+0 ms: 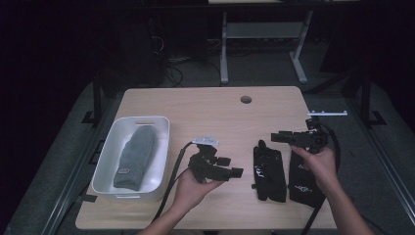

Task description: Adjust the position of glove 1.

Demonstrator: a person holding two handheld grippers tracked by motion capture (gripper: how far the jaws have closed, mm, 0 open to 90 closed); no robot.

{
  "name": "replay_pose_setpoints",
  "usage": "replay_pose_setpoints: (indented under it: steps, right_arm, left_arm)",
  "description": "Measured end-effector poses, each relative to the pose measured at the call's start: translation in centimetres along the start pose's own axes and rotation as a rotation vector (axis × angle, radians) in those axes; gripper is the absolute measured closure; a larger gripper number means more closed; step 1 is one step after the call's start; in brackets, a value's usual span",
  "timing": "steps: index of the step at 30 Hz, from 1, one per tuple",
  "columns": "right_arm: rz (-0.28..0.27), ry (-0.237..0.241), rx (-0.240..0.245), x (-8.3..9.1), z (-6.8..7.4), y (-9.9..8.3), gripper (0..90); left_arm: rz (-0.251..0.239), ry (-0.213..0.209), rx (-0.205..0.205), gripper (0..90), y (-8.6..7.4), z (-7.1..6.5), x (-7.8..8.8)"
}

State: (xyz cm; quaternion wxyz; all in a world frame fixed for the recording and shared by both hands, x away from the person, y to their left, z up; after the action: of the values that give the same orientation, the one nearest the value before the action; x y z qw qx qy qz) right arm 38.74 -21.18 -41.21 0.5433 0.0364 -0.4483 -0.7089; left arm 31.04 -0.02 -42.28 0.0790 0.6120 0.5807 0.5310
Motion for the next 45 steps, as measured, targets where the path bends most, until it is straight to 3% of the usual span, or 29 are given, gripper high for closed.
replay_pose_setpoints:
  steps: [10, 20, 27, 35, 45]
  right_arm:
    - [-0.006, -0.055, -0.007, 2.4, -2.1, -2.0, 37.9]
    - [0.017, -0.11, -0.032, 3.8, -4.5, -5.3, 37.6]
    - [0.019, -0.138, -0.052, 4.7, -5.6, -6.6, 37.5]
    - [0.062, -0.2, -0.033, 5.2, -6.7, -8.5, 37.0]
    - [0.149, -0.334, 0.054, 5.5, -7.9, -10.2, 36.7]
  left_arm:
    - [0.014, -0.023, -0.017, 31.3, -0.1, -1.0, -1.6]
    - [0.034, -0.036, -0.034, 30.8, -0.2, -1.8, -3.3]
    - [0.051, -0.043, -0.038, 30.8, -0.6, -2.0, -4.4]
    - [0.063, -0.044, -0.041, 29.9, -1.0, -2.0, -5.7]
    - [0.07, -0.042, -0.043, 29.6, -1.5, -2.0, -6.2]
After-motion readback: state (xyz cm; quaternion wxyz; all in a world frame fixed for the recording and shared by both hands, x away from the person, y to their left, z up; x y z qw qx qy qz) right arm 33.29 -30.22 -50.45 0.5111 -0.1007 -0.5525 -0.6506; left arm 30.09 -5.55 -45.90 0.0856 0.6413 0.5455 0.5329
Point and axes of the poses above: each handheld gripper's, and its own axes: x roughly backward along the jaws, y roughly out of its top, z roughly to its left, the point moved 8 cm from there along -x, roughly forward along the jaws, and after that the axes turned 4 degrees about y, right-handed, at the moved point
